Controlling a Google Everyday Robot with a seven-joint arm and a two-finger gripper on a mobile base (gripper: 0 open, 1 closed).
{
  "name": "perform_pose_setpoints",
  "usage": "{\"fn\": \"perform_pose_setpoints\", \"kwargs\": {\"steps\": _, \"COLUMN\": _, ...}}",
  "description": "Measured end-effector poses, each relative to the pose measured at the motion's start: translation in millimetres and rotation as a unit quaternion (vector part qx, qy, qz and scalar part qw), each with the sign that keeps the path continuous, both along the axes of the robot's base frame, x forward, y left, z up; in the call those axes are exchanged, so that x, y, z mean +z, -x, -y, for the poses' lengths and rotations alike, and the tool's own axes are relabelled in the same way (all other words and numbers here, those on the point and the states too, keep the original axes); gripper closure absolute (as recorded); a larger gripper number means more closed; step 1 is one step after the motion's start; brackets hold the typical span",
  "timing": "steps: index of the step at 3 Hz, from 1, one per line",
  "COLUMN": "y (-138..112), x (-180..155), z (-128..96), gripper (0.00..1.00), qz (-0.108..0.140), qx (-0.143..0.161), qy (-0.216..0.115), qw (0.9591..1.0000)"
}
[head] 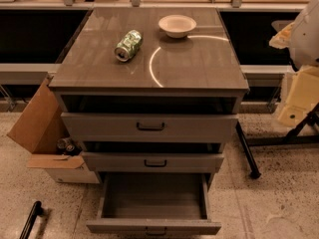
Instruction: Close bottom drawer
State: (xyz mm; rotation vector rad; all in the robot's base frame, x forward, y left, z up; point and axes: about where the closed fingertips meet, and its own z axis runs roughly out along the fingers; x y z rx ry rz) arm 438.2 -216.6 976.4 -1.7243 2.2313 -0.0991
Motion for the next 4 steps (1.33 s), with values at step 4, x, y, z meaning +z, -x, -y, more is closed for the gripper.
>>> {"fn": "perform_pose_setpoints", "kwargs": {"steps": 4, "y": 39.3, "x": -125.8, "z": -82.2, "gripper": 0.0, "qz": -0.07, "qx": 0.06, "qy": -0.157, "qw": 0.9833}}
